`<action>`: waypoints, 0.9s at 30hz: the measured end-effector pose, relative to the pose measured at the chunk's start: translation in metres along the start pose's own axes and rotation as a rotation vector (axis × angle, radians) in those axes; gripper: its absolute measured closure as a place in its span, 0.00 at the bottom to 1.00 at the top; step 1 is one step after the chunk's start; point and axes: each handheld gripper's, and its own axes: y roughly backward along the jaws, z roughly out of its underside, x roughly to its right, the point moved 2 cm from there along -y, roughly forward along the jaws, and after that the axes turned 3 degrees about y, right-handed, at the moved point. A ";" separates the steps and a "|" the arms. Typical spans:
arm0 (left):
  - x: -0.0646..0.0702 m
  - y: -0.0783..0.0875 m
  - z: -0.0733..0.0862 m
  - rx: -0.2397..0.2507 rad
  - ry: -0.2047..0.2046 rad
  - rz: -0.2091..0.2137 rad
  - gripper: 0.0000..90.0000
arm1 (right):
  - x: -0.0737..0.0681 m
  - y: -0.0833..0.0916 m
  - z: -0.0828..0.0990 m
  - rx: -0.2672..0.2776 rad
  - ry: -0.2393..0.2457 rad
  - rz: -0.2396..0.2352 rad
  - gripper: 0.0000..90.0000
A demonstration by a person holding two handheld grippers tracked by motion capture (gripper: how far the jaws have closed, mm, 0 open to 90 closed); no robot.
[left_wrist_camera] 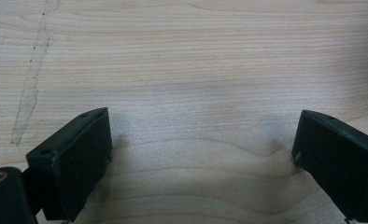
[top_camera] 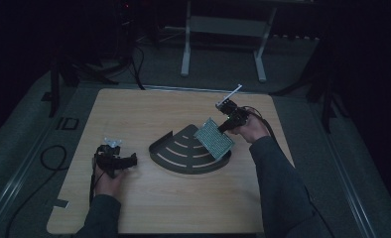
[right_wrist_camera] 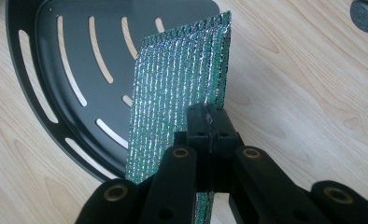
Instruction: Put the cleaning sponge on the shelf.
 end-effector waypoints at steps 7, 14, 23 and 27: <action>0.000 0.000 0.000 0.000 0.000 0.000 0.06 | -0.003 -0.005 -0.001 -0.002 0.008 -0.005 1.00; 0.000 0.000 0.000 0.000 0.000 0.000 0.06 | -0.006 -0.010 -0.002 -0.007 0.013 -0.006 1.00; 0.000 0.000 0.000 0.000 0.000 0.000 0.06 | -0.012 -0.017 -0.002 -0.013 0.024 -0.006 1.00; 0.000 0.000 0.000 0.000 0.001 0.000 0.06 | -0.014 -0.021 -0.002 -0.015 0.026 -0.006 1.00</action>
